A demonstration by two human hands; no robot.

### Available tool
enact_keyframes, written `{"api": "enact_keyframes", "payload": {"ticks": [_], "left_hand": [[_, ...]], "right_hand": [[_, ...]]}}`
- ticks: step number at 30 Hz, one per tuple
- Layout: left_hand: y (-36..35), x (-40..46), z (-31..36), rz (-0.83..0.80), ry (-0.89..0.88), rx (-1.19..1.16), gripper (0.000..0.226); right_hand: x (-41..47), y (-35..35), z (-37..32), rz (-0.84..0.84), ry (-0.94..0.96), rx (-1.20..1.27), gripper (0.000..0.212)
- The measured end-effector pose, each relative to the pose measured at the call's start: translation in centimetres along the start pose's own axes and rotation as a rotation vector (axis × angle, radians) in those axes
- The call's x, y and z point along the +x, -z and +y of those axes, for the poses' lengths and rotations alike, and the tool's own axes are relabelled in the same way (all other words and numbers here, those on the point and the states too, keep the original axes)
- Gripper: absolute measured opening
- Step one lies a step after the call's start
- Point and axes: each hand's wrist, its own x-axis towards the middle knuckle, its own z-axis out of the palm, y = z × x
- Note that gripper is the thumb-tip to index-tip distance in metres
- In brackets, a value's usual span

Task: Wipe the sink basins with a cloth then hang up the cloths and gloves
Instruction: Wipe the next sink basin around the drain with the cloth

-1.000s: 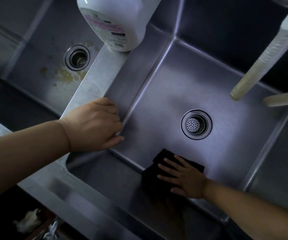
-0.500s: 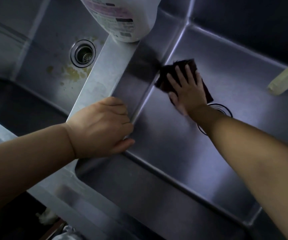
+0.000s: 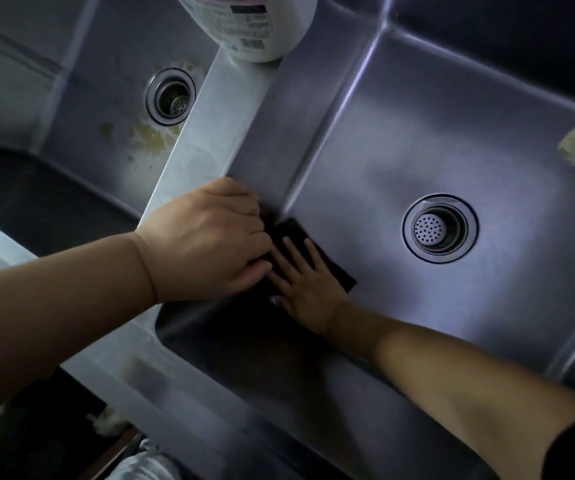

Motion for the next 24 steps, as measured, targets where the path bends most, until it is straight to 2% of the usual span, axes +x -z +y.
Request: {"api": "enact_keyframes", "payload": {"ticks": [5,8,12,16,21,24], "left_hand": [[-0.2,0.0,0.0,0.006,-0.012,0.042,0.031],[-0.1,0.0,0.0,0.012,-0.001,0.041,0.032],[0.2,0.2,0.2,-0.008,0.019,0.048,0.032],[0.6,0.3,0.2,-0.009,0.024,0.048,0.030],[1.0,0.4,0.4,-0.005,0.015,0.043,0.029],[1.1,0.5,0.5,-0.003,0.017,0.040,0.030]], "right_hand": [[-1.8,0.2,0.2,-0.008,0.151,0.033,0.058],[-3.7,0.8,0.5,0.006,0.213,0.166,0.060],[-7.4,1.4,0.9,0.055,0.200,0.419,0.047],[-10.5,2.3,0.4,0.007,0.069,0.635,0.044],[-9.0,4.5,-1.9,-0.137,-0.282,1.186,0.049],[-6.0,5.8,-3.3,-0.164,-0.347,1.249,0.051]]}}
